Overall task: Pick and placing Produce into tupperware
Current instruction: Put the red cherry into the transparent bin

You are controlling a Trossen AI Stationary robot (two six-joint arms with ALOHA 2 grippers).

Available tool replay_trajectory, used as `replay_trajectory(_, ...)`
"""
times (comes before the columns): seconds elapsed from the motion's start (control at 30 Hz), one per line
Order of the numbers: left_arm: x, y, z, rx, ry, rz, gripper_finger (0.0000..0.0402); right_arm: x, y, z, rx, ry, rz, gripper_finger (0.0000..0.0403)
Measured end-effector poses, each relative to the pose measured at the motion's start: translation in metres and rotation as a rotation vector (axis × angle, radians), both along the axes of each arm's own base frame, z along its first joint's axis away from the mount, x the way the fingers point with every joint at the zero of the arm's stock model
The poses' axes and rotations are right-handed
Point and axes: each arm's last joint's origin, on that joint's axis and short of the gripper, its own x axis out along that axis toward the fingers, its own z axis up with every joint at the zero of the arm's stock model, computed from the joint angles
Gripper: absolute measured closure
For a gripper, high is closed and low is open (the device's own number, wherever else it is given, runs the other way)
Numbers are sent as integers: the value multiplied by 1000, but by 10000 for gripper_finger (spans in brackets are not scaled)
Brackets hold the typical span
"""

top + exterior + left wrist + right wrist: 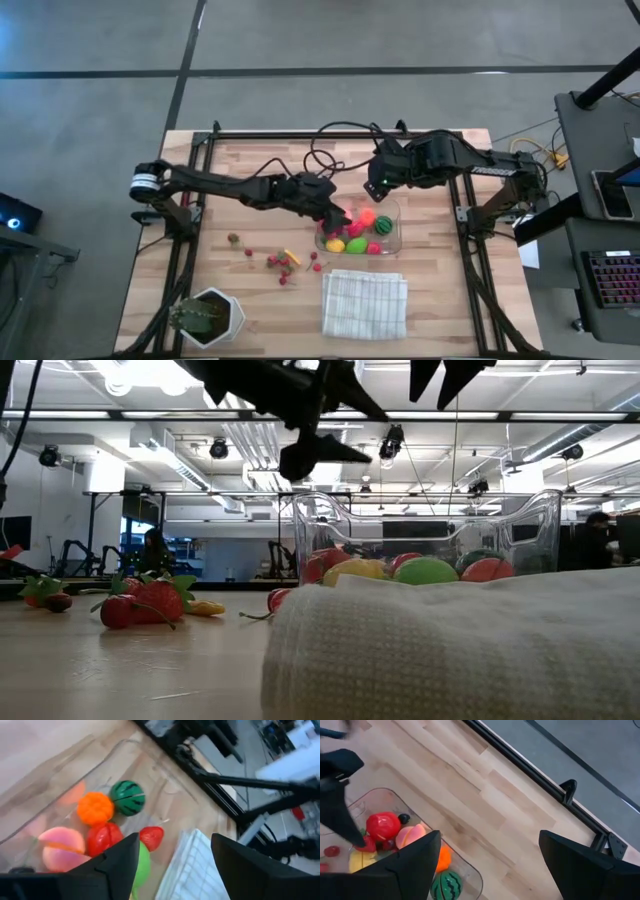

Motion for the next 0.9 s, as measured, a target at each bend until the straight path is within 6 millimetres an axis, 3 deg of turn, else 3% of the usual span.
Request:
replay_trajectory(0.13,-3,-10,4,138,-24,-106,180,0,5,0,0,1,19,74)
replay_trajectory(0.3,-11,-25,12,140,17,-167,194,0,16,0,3,4,60,74)
replay_trajectory(0.47,-33,-49,17,99,136,-211,212,-2,35,-1,3,18,124,74)
replay_trajectory(0.7,-58,-106,3,183,265,-311,235,-8,62,-4,14,16,177,74)
replay_trajectory(0.9,-60,-132,-19,322,333,-344,240,-13,81,-9,18,12,205,74)
